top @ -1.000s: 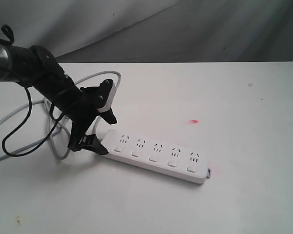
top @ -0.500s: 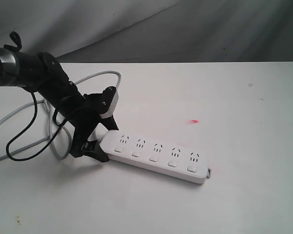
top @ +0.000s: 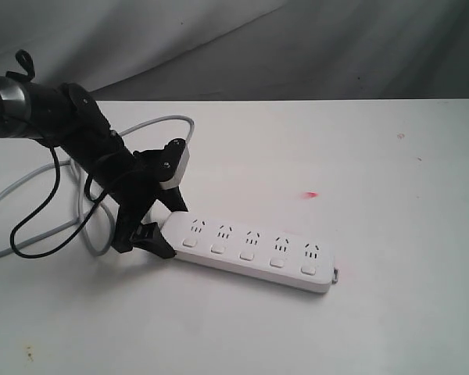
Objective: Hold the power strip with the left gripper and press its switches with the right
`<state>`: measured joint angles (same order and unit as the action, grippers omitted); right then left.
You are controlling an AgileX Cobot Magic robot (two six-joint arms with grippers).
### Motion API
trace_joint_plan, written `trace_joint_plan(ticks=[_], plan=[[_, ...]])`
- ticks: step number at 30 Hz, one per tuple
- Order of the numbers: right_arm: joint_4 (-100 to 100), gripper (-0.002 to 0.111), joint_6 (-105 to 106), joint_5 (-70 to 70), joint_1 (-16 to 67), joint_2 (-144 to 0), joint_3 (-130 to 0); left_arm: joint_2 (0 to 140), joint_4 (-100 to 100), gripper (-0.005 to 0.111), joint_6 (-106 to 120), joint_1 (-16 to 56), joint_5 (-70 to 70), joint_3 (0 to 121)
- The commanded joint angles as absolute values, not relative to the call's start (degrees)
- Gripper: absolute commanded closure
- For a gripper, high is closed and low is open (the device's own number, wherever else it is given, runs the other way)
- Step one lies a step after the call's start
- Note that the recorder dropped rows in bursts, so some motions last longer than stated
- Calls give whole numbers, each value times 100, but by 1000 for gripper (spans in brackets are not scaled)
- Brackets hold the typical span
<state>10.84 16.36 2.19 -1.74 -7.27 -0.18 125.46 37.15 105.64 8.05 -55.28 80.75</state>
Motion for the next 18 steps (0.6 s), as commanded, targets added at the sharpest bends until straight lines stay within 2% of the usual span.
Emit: trace_joint_plan(ticks=[1,5,18], plan=[[1113,108,1597,227,-212,-695,0,12539,3503,37,10499,828,-5536,8095],[1113,108,1608,227,-212,-695,0,12539,3503,40,10499,828,-5536,8095],[1113,108,1593,227,-212,-695,0,12539,3503,40,10499,828,-5533,8095]])
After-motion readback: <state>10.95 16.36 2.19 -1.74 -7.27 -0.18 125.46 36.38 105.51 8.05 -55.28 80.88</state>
